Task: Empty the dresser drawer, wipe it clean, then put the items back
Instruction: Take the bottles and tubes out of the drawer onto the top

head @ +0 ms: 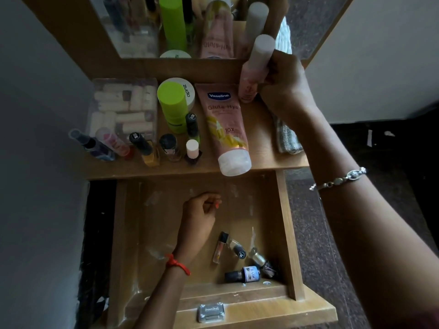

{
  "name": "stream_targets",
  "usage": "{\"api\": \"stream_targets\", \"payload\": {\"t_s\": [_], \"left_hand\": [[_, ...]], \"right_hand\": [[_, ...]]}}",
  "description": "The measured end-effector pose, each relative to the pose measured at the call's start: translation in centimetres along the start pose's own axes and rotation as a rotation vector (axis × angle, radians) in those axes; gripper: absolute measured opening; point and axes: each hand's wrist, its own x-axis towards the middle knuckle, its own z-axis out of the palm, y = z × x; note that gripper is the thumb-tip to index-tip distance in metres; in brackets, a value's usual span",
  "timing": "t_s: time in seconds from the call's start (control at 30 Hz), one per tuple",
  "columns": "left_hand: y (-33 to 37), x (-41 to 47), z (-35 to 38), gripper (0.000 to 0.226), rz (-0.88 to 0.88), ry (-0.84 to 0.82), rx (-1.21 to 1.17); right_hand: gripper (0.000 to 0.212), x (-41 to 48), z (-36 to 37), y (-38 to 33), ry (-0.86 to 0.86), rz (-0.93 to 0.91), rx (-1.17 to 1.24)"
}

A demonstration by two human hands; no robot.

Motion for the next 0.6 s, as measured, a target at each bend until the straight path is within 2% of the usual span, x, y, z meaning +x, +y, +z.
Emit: {"api": "stream_targets", "payload": {"t_s": [0.2,0.3,0.47,0.6], "left_hand": [[-0.1,0.0,0.1,0.022,0.005,-0.001,0.017],[-0.1,0.0,0.1,0.024,0.006,0.001,0.019],[-0.4,-0.3,0.0,0.024,-0.002,-0.008,0.019],[-0.5,-0.5,-0.2,0.024,-0.005,-0.009,0.020]], "right_hand": [[0.030,-0.2,0.0,0.4,0.032,-0.018,0.011],[0.025,-0.2,0.0,0.6,0.105,-0.048,0.070],[0.031,-0.5,0.1,0.9,0.217,-0.070,0.115],[0.023,-1.5,-0.6,0.3,0.287,-0.103,0.138]]}}
